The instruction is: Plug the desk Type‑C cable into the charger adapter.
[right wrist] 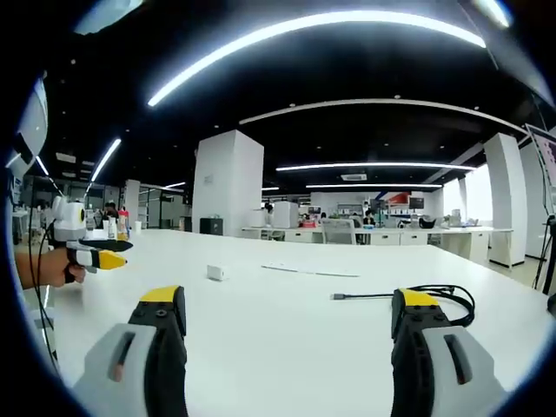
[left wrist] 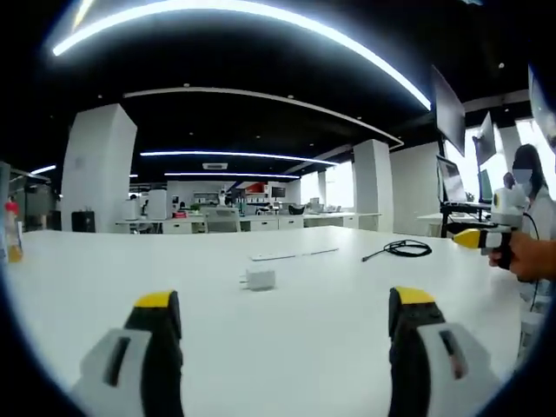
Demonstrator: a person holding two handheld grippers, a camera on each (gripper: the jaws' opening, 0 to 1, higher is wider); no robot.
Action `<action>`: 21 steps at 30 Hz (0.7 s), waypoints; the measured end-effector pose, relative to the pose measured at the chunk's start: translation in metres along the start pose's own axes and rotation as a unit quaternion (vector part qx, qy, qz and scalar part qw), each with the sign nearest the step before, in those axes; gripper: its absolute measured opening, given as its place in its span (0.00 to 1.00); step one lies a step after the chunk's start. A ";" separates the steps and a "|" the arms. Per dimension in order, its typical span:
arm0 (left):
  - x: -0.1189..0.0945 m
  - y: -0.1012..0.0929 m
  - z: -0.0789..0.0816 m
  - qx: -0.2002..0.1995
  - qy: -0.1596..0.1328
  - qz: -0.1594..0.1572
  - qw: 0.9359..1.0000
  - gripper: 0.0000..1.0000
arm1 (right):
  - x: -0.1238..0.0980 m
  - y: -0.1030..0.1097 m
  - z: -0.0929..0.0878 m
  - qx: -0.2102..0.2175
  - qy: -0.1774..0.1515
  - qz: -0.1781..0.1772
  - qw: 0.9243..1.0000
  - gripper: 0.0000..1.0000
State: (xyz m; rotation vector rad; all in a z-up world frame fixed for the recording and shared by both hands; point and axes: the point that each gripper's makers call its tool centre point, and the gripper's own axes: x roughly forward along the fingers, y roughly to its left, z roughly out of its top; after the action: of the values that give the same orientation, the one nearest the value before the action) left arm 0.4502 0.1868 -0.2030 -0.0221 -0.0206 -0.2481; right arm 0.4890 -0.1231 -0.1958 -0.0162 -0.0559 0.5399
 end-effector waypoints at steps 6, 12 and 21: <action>-0.004 0.001 0.005 0.002 -0.008 0.009 1.000 1.00 | -0.002 -0.001 0.002 -0.005 -0.003 0.001 1.000 1.00; -0.005 0.000 0.009 0.005 -0.011 0.009 1.000 1.00 | -0.007 -0.003 0.004 -0.008 -0.009 -0.006 1.000 1.00; -0.008 0.001 0.011 -0.003 -0.013 0.009 1.000 1.00 | -0.013 0.000 0.004 -0.005 -0.016 -0.011 1.000 1.00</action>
State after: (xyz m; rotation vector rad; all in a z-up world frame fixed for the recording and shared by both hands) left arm 0.4425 0.1905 -0.1927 -0.0311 -0.0463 -0.2308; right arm 0.4778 -0.1299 -0.1928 -0.0169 -0.0909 0.5173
